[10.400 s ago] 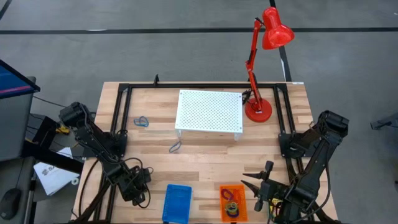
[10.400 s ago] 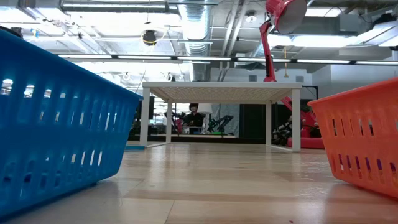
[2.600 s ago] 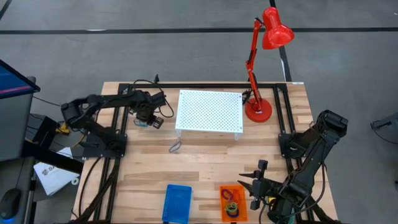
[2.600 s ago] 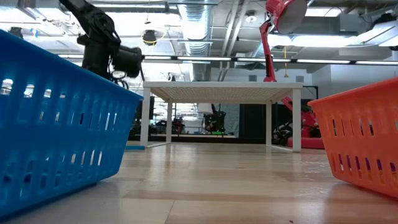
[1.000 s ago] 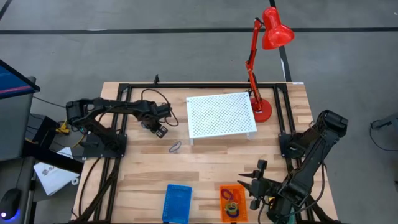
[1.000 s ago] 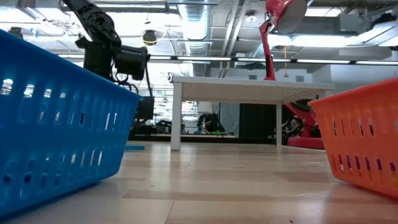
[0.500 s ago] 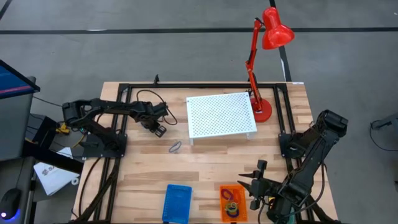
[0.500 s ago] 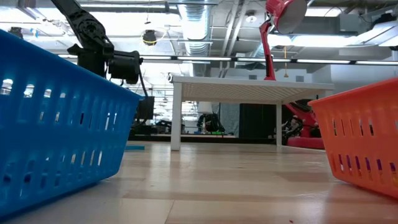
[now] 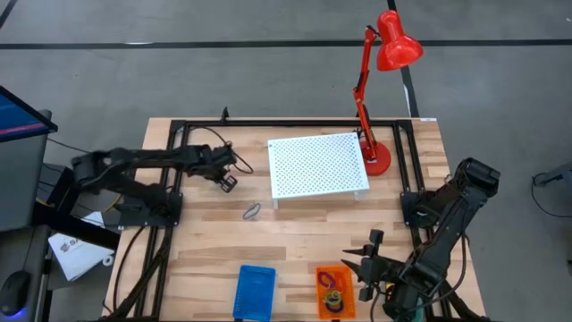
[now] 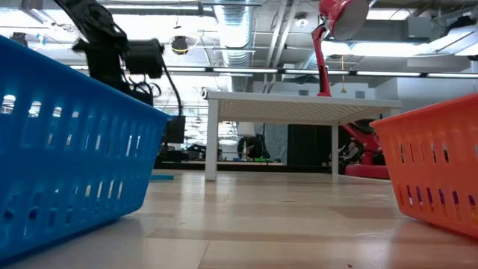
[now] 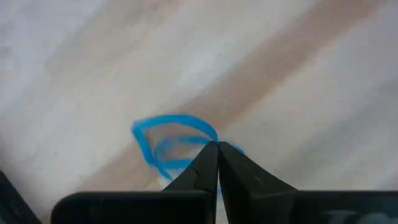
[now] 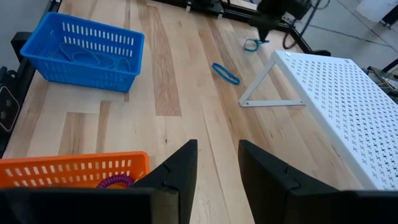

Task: Pick & Place Office Desk Supplies
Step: Put the blue rubber band into the blue bin, then adjust the shelf

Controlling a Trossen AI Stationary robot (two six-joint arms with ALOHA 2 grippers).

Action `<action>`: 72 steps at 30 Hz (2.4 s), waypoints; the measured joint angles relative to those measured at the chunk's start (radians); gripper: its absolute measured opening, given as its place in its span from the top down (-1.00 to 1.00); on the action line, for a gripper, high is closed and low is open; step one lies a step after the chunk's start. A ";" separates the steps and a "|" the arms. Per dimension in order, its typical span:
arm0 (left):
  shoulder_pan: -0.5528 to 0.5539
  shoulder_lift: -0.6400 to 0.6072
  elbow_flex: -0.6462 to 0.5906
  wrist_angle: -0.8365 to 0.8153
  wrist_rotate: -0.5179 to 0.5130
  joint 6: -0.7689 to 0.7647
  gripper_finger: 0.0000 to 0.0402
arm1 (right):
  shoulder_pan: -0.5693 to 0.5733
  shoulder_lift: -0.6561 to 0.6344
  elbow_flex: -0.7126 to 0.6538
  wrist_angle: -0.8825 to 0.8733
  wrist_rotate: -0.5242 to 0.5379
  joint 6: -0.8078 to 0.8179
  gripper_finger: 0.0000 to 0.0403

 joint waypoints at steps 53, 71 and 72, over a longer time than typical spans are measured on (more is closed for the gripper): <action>-1.078 0.198 0.002 0.981 0.279 -0.058 0.99 | -0.012 0.000 0.000 0.017 -0.038 0.005 0.44; -1.087 0.202 0.002 1.017 0.242 -0.010 0.12 | -0.012 0.000 0.000 0.017 -0.056 0.008 0.44; -1.087 0.202 0.002 1.032 0.241 0.015 0.10 | -0.012 0.000 0.000 0.017 -0.057 0.008 0.44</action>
